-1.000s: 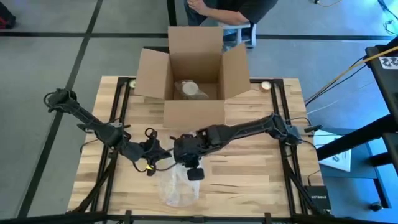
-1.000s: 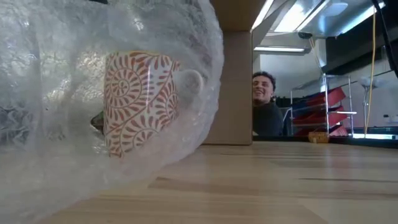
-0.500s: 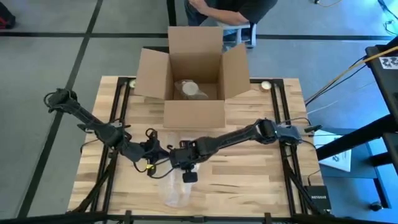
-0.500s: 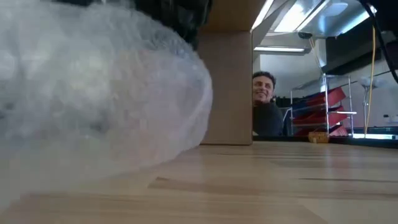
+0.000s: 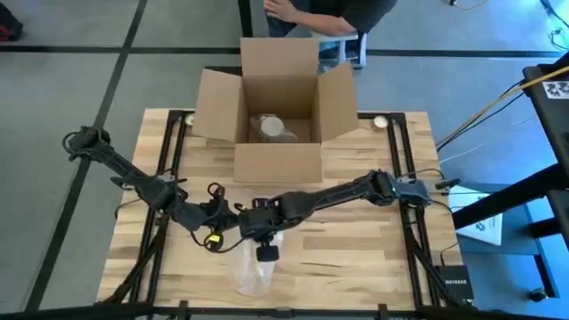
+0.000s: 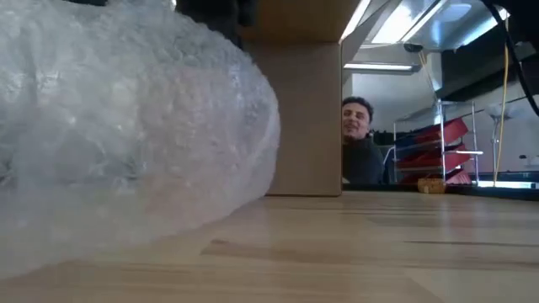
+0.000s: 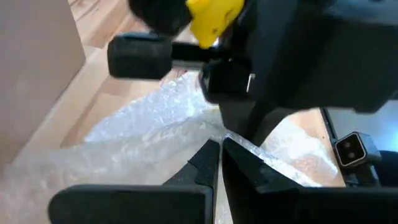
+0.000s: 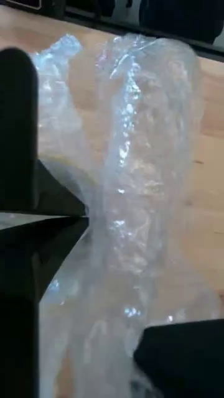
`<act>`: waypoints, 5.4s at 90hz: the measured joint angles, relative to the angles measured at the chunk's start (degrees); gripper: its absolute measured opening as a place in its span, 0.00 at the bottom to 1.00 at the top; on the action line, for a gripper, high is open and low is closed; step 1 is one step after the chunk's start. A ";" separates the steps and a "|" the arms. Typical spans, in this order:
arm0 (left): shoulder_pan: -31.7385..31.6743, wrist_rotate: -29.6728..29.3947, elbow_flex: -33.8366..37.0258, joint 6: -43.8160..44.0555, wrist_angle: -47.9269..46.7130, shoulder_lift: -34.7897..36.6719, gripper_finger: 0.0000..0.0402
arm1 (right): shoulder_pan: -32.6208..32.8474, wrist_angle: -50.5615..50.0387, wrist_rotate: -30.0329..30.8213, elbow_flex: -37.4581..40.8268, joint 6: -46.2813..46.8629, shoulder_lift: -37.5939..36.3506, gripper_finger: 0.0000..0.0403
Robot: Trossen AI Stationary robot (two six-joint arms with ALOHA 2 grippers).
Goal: Wrap mug
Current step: Wrap the yellow mug with the bubble wrap
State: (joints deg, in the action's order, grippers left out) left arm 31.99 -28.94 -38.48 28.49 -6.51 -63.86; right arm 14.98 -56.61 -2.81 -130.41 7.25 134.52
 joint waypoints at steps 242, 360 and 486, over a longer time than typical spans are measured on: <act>0.59 0.87 0.00 -1.28 -1.86 -0.04 0.00 | 1.28 4.54 6.26 8.79 1.95 -1.67 0.00; 0.66 0.87 0.07 -1.29 -3.23 -0.04 0.00 | 0.94 -1.42 11.06 -2.95 1.53 0.62 0.00; 0.70 1.74 0.37 -1.44 -4.67 -0.13 0.00 | 0.35 1.28 2.18 -2.79 4.35 8.75 0.00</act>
State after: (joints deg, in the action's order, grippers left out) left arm 32.69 -27.21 -38.11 27.05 -11.18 -63.99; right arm 15.33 -55.34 -0.62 -133.20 11.59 143.27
